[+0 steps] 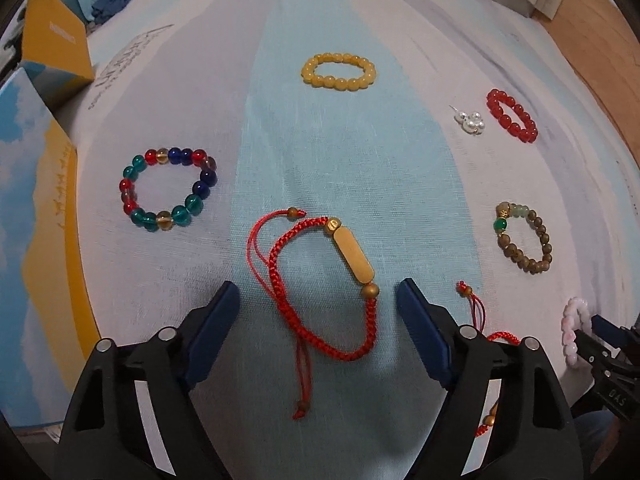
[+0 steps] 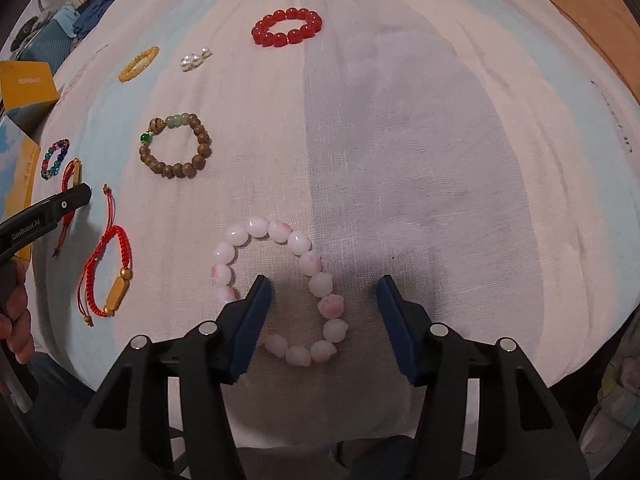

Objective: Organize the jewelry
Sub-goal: 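Grasp the red cord bracelet with the left tool while the right tool grasps the pink bead bracelet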

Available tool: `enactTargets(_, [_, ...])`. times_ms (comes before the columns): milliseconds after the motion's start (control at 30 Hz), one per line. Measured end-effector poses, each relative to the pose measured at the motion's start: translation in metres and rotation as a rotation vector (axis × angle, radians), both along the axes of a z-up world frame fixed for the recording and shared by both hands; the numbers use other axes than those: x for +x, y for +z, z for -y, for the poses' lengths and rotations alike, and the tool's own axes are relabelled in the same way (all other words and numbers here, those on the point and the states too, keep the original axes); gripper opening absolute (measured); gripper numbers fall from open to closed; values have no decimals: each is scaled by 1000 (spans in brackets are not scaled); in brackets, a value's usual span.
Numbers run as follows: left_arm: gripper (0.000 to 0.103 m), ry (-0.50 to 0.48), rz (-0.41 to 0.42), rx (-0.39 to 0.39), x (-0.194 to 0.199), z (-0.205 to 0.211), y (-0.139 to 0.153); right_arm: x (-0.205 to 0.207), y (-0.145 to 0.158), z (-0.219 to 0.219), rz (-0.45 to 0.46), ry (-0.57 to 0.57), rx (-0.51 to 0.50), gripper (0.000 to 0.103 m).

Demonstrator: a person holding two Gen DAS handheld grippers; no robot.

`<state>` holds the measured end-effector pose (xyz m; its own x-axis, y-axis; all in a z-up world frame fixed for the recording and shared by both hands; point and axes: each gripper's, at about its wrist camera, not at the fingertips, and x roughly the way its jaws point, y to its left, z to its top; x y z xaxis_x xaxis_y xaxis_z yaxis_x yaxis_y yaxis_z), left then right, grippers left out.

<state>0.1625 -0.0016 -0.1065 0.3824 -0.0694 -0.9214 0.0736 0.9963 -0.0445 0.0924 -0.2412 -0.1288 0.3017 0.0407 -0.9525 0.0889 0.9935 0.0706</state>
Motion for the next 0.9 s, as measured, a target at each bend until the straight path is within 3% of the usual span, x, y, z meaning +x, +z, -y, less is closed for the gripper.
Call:
enactTargets(133, [61, -14, -8, 10, 2, 2, 0, 0, -1, 2, -4, -13, 7, 40])
enactTargets(367, [27, -29, -33, 18, 3, 3, 1, 2, -1, 5, -3, -21, -7, 16])
enactTargets(500, [9, -49, -43, 5, -1, 4, 2, 0, 1, 10, 5, -35, 19, 12])
enactTargets(900, [7, -63, 5, -8, -13, 5, 14, -19, 20, 25, 86, -37, 94, 12])
